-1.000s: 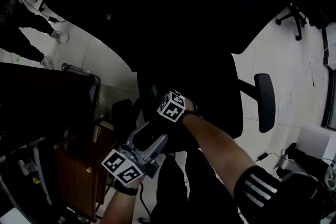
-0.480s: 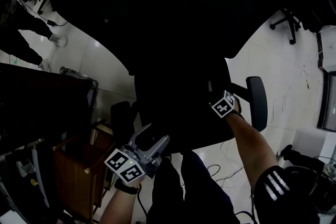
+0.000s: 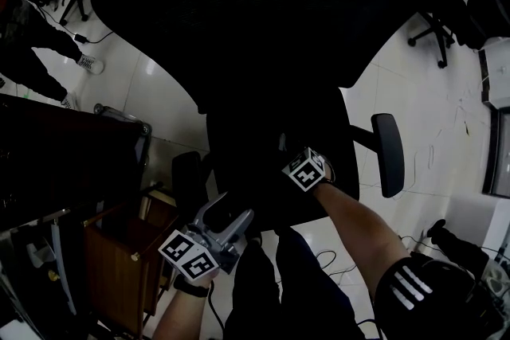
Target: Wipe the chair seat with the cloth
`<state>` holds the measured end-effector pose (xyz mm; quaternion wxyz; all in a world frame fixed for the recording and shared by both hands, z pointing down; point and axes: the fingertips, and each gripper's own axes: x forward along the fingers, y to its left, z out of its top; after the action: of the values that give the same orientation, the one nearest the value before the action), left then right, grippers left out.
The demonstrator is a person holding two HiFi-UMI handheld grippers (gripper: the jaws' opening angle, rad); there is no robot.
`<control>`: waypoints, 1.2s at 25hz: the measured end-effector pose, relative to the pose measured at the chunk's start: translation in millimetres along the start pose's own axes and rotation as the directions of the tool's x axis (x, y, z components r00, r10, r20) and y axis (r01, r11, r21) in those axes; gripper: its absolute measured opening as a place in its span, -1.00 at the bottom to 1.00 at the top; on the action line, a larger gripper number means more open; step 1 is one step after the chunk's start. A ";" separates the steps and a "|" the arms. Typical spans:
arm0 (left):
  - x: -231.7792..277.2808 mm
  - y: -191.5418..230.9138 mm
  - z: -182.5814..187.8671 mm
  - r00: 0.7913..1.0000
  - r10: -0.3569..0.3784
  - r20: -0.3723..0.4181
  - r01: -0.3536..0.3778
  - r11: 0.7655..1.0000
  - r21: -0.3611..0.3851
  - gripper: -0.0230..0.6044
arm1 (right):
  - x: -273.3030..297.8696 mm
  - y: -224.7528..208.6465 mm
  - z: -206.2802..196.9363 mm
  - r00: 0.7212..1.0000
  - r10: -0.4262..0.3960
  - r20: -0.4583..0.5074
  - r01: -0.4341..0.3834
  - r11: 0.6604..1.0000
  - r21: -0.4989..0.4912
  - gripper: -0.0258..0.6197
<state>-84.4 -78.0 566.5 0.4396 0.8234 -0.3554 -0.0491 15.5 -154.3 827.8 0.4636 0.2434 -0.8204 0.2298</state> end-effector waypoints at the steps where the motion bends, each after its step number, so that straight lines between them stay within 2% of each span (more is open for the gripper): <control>1: -3.2 0.3 -0.9 1.000 0.005 0.001 -0.005 1.000 -0.001 -0.02 | 8.4 25.6 9.1 0.999 0.036 0.011 -0.036 0.999 -0.011 -0.83; 5: -13.3 0.0 -6.2 1.000 0.021 0.003 -0.021 1.000 -0.005 -0.02 | 35.1 117.0 34.7 0.987 0.160 0.018 -0.158 0.983 -0.090 -0.83; 7: -16.0 0.2 -10.0 1.000 0.024 -0.001 -0.024 1.000 -0.008 -0.02 | 45.6 141.9 32.2 0.982 0.187 -0.004 -0.186 0.975 -0.124 -0.83; 9: -17.6 0.9 -14.3 1.000 0.027 -0.006 -0.027 1.000 -0.010 -0.02 | 51.7 148.2 20.6 0.982 0.186 -0.028 -0.188 0.970 -0.151 -0.83; 13: -16.9 -0.5 -19.6 1.000 0.023 -0.007 -0.023 1.000 -0.014 -0.02 | 41.0 118.6 -20.7 0.988 0.138 -0.064 -0.147 0.978 -0.149 -0.83; 17: -8.6 -10.7 -29.3 0.999 0.002 -0.034 -0.003 1.000 -0.014 -0.02 | 8.8 62.6 -83.5 0.990 0.051 -0.130 -0.064 0.993 -0.099 -0.83; 23: -0.3 -29.0 -33.6 0.998 -0.034 -0.054 0.034 0.999 0.002 -0.02 | -52.6 -23.6 -161.7 0.970 -0.085 -0.228 0.069 0.994 -0.079 -0.83; 28: -3.8 -35.1 -34.9 0.997 -0.042 -0.063 0.043 0.999 0.015 -0.02 | -71.2 -40.2 -174.5 0.958 -0.129 -0.256 0.108 0.990 -0.093 -0.83; 30: -6.0 -35.7 -34.1 0.997 -0.039 -0.059 0.040 0.999 0.012 -0.02 | -70.5 -39.3 -170.0 0.957 -0.139 -0.255 0.128 0.990 -0.059 -0.83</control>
<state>-56.0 -37.8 558.8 0.4434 0.8343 -0.3263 -0.0310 181.7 -69.2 851.3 0.5862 0.2565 -0.7391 0.2106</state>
